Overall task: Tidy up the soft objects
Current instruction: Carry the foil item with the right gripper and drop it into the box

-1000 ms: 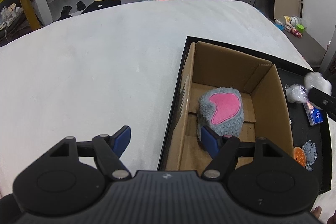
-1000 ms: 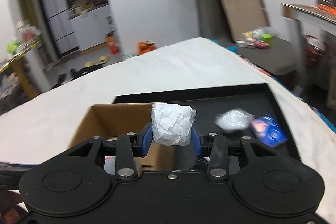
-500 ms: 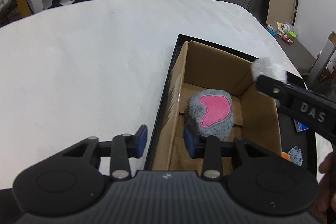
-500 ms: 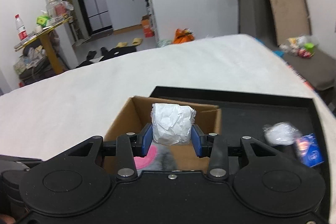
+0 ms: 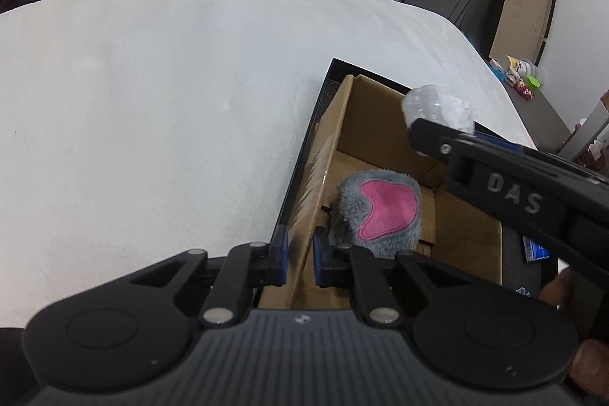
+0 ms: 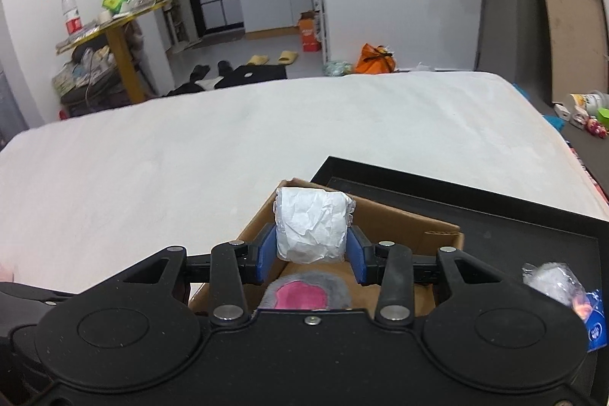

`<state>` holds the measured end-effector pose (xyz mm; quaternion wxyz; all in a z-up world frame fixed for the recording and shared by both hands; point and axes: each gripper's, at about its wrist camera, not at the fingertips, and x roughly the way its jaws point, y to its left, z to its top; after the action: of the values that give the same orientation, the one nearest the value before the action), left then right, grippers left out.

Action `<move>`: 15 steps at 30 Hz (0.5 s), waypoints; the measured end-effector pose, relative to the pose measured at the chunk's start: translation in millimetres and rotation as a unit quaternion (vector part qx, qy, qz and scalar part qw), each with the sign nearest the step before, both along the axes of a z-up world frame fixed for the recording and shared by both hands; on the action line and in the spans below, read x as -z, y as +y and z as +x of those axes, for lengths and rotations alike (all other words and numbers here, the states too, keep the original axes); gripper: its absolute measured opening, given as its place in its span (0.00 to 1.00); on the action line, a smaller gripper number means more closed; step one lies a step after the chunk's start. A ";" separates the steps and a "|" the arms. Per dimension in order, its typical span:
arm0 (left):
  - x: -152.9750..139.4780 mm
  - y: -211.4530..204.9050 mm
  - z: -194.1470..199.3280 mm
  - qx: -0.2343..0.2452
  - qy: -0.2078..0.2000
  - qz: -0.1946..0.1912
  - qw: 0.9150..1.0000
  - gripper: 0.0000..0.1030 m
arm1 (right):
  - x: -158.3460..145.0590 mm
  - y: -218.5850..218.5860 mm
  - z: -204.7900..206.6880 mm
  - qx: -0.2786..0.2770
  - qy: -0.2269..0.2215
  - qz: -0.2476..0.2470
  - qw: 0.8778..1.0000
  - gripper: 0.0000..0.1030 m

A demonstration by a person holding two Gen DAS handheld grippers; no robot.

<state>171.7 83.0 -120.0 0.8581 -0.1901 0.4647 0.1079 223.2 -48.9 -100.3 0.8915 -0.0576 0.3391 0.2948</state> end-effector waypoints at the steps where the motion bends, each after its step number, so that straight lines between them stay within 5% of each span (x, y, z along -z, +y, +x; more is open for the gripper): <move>1: 0.2 0.8 -0.1 -0.001 0.000 -0.002 1.000 0.12 | 0.7 0.4 0.3 -0.003 0.004 -0.001 1.000 0.42; 9: -0.6 1.4 -0.6 0.000 0.000 -0.002 1.000 0.12 | -0.5 -8.3 -6.8 0.005 0.019 -0.005 1.000 0.54; 15: -1.9 0.6 0.9 0.012 0.003 0.004 1.000 0.12 | -11.1 -22.2 -14.9 0.023 0.014 0.009 1.000 0.82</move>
<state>172.6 83.6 -118.1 0.8588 -0.1808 0.4687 0.1006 208.3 -71.1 -89.2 0.8936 -0.0375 0.3503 0.2782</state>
